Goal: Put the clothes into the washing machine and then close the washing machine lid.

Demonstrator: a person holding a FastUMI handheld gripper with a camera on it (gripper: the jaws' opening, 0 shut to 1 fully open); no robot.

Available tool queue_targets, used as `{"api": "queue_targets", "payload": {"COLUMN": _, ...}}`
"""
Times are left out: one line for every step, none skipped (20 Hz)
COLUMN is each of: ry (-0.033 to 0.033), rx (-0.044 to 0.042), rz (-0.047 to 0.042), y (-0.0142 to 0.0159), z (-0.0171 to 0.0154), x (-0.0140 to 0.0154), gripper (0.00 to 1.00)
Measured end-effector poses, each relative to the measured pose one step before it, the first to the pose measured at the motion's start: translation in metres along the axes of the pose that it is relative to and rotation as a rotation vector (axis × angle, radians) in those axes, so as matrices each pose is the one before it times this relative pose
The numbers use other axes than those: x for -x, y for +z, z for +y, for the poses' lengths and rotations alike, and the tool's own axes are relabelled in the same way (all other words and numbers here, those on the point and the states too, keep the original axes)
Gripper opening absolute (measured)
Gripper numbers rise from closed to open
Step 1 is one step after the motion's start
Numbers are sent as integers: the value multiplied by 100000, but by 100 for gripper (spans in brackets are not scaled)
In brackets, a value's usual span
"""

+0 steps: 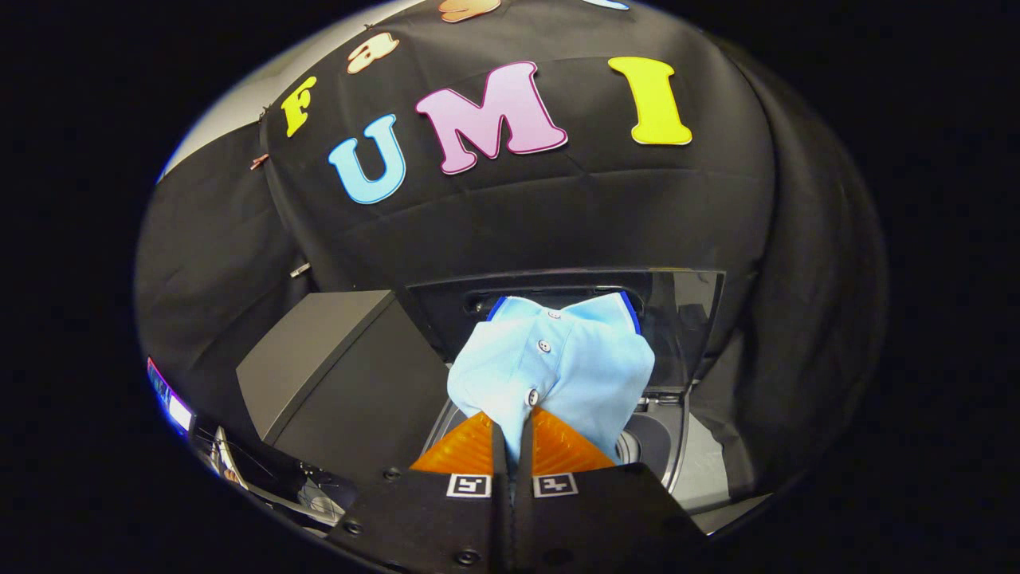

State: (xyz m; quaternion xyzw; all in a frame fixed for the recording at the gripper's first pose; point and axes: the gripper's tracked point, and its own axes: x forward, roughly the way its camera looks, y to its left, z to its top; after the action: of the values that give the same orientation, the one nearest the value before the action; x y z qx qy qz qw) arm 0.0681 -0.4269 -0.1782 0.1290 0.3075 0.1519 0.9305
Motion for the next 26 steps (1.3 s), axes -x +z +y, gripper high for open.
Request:
{"api": "queue_targets", "payload": {"ry": 505, "rx": -96, "rz": -434, "y": 136, "z": 207, "x": -82, "gripper": 5}}
{"api": "queue_targets", "payload": {"ry": 384, "rx": 398, "rz": -337, "y": 170, "z": 236, "x": -91, "gripper": 5}}
{"api": "queue_targets", "payload": {"ry": 360, "rx": 830, "rz": -179, "y": 88, "z": 289, "x": -290, "gripper": 5}}
{"api": "queue_targets", "payload": {"ry": 266, "rx": 979, "rz": 217, "y": -9, "z": 154, "x": -287, "gripper": 5}}
{"api": "queue_targets", "payload": {"ry": 228, "rx": 831, "rz": 368, "y": -104, "z": 78, "x": -397, "gripper": 5}}
{"api": "queue_targets", "payload": {"ry": 138, "rx": 894, "rz": 893, "y": -231, "z": 127, "x": -621, "gripper": 5}}
{"api": "queue_targets", "payload": {"ry": -293, "rx": 733, "rz": 1127, "y": -344, "z": -65, "x": -532, "gripper": 5}}
{"api": "queue_targets", "payload": {"ry": -399, "rx": 574, "rz": 1141, "y": -369, "z": -144, "x": -477, "gripper": 5}}
{"api": "queue_targets", "payload": {"ry": -464, "rx": 362, "rz": 1519, "y": -540, "z": -92, "x": -615, "gripper": 5}}
{"api": "queue_targets", "payload": {"ry": -692, "rx": 333, "rz": 1289, "y": -649, "z": -321, "x": -491, "gripper": 5}}
{"api": "queue_targets", "payload": {"ry": -775, "rx": 79, "rz": 1407, "y": -576, "z": -318, "x": -486, "gripper": 5}}
{"api": "queue_targets", "payload": {"ry": -1316, "rx": -345, "rz": 1627, "y": -784, "z": -440, "x": -418, "gripper": 5}}
{"api": "queue_targets", "payload": {"ry": -1925, "rx": -884, "rz": 1532, "y": -681, "z": -481, "x": -506, "gripper": 5}}
{"api": "queue_targets", "payload": {"ry": -1844, "rx": -1179, "rz": 1647, "y": -868, "z": -292, "x": -584, "gripper": 5}}
{"api": "queue_targets", "payload": {"ry": -2056, "rx": -1352, "rz": 1903, "y": -877, "z": -459, "x": -475, "gripper": 5}}
{"api": "queue_targets", "payload": {"ry": -1351, "rx": -1520, "rz": 1865, "y": -1031, "z": -175, "x": -489, "gripper": 5}}
{"api": "queue_targets", "payload": {"ry": -814, "rx": -931, "rz": 1589, "y": -789, "z": -68, "x": -570, "gripper": 5}}
{"api": "queue_targets", "payload": {"ry": -774, "rx": -85, "rz": 1271, "y": -886, "z": -211, "x": -778, "gripper": 5}}
{"api": "queue_targets", "payload": {"ry": -912, "rx": 591, "rz": 989, "y": -753, "z": -109, "x": -751, "gripper": 5}}
{"api": "queue_targets", "payload": {"ry": -828, "rx": 412, "rz": 1687, "y": -672, "z": -123, "x": -724, "gripper": 5}}
{"api": "queue_targets", "payload": {"ry": -1434, "rx": -431, "rz": 1509, "y": -694, "z": -135, "x": -702, "gripper": 5}}
{"api": "queue_targets", "payload": {"ry": -1168, "rx": -719, "rz": 1052, "y": -574, "z": -9, "x": -770, "gripper": 5}}
{"api": "queue_targets", "payload": {"ry": -657, "rx": -775, "rz": 1173, "y": -484, "z": 62, "x": -663, "gripper": 5}}
{"api": "queue_targets", "payload": {"ry": -393, "rx": -335, "rz": 476, "y": -276, "z": 136, "x": -683, "gripper": 5}}
{"api": "queue_targets", "payload": {"ry": -465, "rx": 770, "rz": 357, "y": -288, "z": 52, "x": -777, "gripper": 5}}
{"api": "queue_targets", "payload": {"ry": -1080, "rx": 1076, "rz": 939, "y": -446, "z": 30, "x": -679, "gripper": 5}}
